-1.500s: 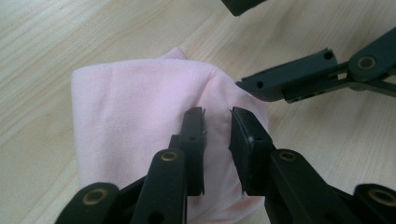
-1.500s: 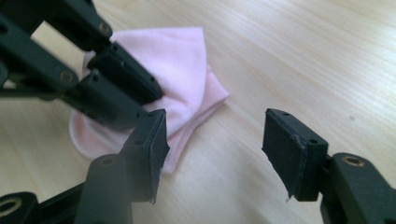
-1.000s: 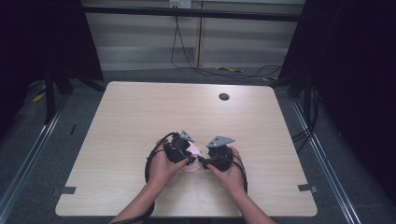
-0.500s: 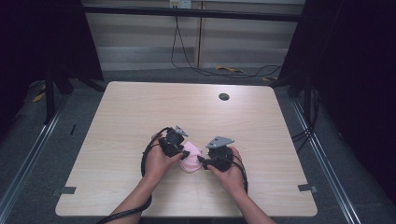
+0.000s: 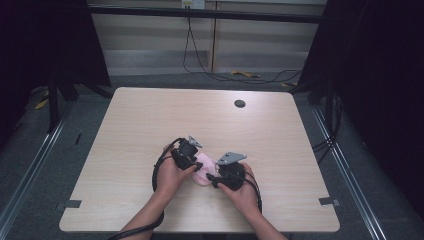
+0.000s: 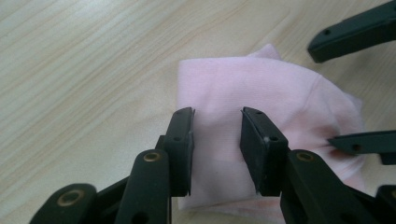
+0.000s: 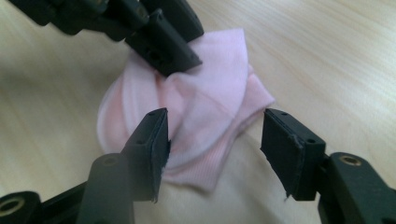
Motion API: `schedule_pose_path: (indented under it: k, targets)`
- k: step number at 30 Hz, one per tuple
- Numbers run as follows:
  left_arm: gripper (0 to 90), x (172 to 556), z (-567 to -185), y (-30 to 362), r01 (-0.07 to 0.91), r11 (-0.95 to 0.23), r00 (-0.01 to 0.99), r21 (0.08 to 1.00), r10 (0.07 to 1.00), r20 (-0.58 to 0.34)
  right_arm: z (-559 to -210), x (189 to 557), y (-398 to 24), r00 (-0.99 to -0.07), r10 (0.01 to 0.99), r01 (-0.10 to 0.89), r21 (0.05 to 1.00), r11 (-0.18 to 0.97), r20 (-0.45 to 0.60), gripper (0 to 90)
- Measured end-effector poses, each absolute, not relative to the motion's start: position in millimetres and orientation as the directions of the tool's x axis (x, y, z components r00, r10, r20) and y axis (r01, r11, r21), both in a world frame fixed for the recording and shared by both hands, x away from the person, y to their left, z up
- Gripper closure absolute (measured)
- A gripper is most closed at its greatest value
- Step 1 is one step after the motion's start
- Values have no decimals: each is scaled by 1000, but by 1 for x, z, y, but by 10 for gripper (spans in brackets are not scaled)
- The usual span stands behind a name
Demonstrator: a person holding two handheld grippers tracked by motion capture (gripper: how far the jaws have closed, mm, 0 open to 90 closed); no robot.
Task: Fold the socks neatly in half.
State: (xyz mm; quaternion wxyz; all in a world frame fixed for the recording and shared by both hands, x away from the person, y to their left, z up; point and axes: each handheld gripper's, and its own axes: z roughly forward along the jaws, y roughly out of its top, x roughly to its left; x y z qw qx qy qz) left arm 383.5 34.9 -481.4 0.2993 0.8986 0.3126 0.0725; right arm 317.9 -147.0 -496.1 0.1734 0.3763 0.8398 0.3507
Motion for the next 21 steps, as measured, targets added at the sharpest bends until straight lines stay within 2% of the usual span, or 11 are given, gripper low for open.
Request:
schedule_pose_path:
  k: [7,10,17,21]
  targets:
    - [659,383,-477,36,509,-625,785,591,619,-20,-496,313,-149,-668,742,496,709,502,-58,426]
    - [650,382,-472,37,509,-611,800,607,597,-70,-497,314,-150,-668,743,503,710,493,-42,425]
    - [593,376,-474,21,452,-644,847,617,527,-70,-497,317,-151,-676,737,502,712,491,-32,424]
    - [603,375,-480,14,436,-676,849,594,528,-21,-498,316,-152,-668,744,509,718,475,-18,424]
